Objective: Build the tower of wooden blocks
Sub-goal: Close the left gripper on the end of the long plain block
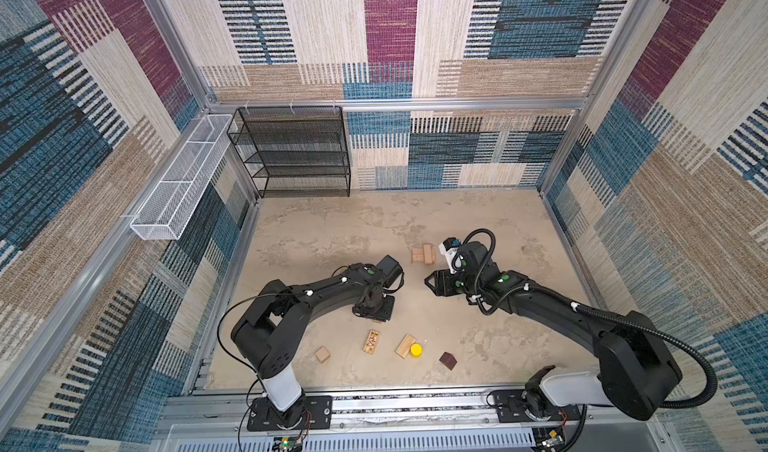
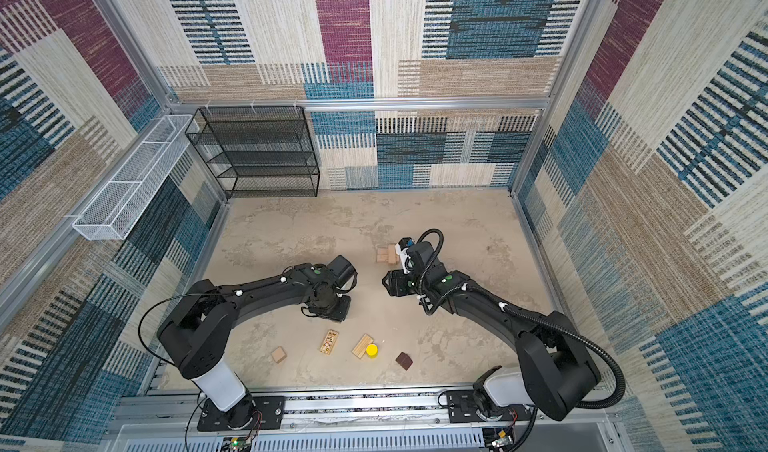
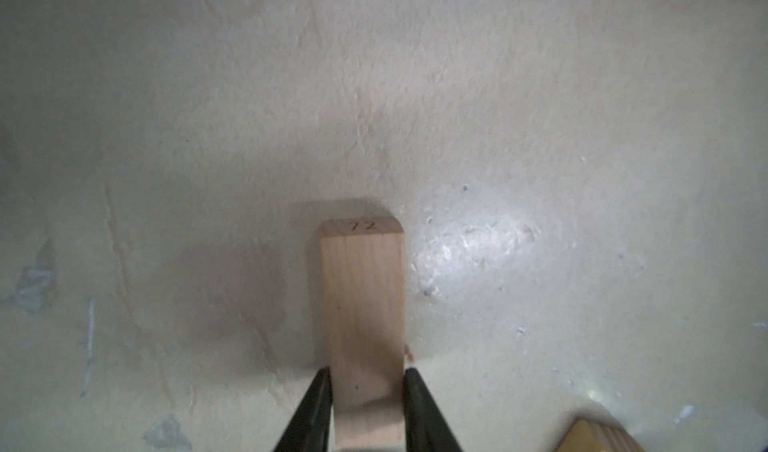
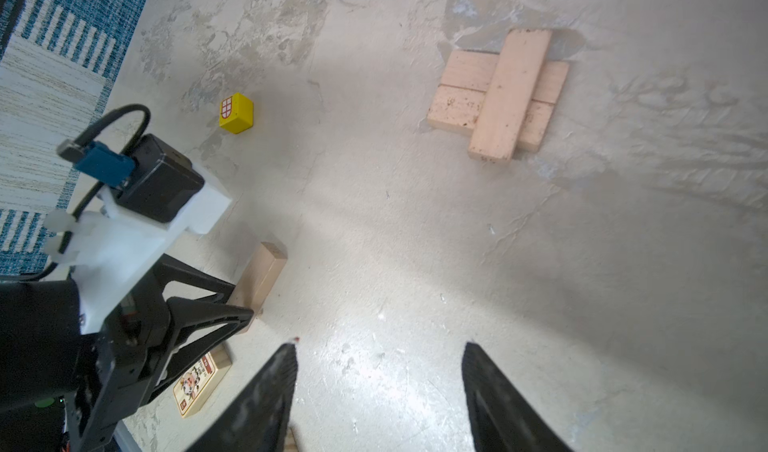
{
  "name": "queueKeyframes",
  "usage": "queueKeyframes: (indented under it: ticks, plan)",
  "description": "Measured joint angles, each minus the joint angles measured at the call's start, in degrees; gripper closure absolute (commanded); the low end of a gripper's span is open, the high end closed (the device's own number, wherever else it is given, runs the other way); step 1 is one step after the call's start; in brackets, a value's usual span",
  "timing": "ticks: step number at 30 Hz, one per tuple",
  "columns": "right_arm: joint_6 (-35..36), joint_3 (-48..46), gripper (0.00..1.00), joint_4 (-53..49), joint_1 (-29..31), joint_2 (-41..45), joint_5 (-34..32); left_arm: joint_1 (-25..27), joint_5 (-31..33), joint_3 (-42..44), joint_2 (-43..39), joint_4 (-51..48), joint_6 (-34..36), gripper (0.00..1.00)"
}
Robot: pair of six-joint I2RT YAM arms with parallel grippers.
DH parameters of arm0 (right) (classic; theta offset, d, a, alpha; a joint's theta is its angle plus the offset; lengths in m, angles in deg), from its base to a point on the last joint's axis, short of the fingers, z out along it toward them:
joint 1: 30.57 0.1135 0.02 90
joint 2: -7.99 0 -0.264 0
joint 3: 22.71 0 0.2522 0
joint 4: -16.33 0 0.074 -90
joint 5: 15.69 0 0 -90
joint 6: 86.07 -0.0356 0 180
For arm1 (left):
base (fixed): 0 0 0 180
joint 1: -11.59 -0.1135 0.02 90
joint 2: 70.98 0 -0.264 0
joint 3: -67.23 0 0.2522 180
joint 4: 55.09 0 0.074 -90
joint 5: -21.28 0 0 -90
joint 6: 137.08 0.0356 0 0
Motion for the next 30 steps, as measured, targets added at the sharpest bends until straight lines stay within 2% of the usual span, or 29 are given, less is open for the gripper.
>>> queueKeyframes:
  ticks: [10,22,30]
  plan:
    - [0.02,-0.20,0.34,0.17,0.00,0.00,0.00,0.07,1.33,-0.02,0.33,-0.24,0.00,0.67]
    - [0.04,-0.22,0.34,0.17,0.00,0.02,-0.02,0.11,2.69,-0.02,0.31,-0.42,0.00,0.76]
    - [0.04,-0.26,0.34,0.04,0.00,0.55,-0.07,0.11,2.95,-0.09,0.46,-0.44,0.00,0.73]
